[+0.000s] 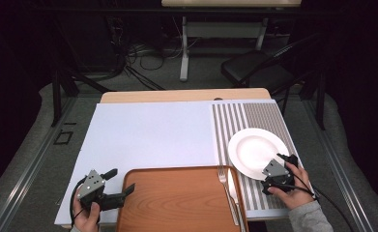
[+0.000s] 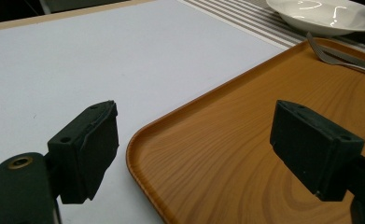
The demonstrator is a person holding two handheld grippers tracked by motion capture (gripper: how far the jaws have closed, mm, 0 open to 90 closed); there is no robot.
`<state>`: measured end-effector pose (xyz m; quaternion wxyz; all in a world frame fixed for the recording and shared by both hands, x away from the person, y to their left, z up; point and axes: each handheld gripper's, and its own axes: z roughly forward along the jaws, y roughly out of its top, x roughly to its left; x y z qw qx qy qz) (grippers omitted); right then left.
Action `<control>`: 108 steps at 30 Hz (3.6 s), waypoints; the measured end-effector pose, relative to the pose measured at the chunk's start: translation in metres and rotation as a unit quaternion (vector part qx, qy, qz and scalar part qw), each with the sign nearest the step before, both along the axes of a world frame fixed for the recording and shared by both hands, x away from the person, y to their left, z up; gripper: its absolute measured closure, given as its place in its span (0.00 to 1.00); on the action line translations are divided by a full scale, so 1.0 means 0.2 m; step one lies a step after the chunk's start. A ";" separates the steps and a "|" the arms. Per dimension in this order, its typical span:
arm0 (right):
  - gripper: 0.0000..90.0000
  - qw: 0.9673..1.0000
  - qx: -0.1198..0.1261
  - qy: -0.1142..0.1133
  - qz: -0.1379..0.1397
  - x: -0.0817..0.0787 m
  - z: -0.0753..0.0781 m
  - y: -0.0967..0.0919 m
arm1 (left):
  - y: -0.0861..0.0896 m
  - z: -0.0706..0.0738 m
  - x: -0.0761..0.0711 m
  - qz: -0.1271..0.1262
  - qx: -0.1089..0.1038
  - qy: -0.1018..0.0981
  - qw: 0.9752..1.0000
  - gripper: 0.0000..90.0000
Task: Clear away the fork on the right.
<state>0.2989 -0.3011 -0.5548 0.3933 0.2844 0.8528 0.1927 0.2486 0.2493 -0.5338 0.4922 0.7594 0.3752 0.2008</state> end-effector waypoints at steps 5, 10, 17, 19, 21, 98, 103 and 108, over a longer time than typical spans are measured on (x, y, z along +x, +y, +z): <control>0.00 1.000 0.004 -0.002 0.002 0.00 0.00 -0.01 | 0.00 0.00 0.00 0.001 -0.001 0.002 1.000 0.17; 0.00 1.000 0.009 -0.004 0.004 0.00 0.00 -0.01 | 0.00 0.00 0.00 0.000 0.000 0.002 1.000 0.17; 0.00 1.000 -0.004 -0.011 0.012 0.00 0.00 0.00 | 0.00 0.00 0.00 0.002 -0.001 0.003 1.000 0.17; 0.00 1.000 -0.009 -0.014 0.015 0.01 0.00 0.00 | -0.01 0.00 0.00 0.002 -0.001 0.002 1.000 0.17; 0.00 1.000 -0.007 -0.016 0.013 0.01 0.00 0.01 | -0.01 0.00 0.01 0.001 0.000 0.002 1.000 0.17; 0.66 0.989 -0.033 0.119 0.086 0.16 0.26 0.13 | 0.00 0.00 0.01 0.004 -0.002 0.002 1.000 0.17; 0.72 0.986 -0.040 0.127 0.099 0.17 0.26 0.13 | 0.00 0.00 0.01 0.004 -0.002 0.003 1.000 0.17; 0.76 0.984 -0.056 0.128 0.111 0.17 0.26 0.12 | 0.00 0.00 0.01 0.004 -0.002 0.003 1.000 0.17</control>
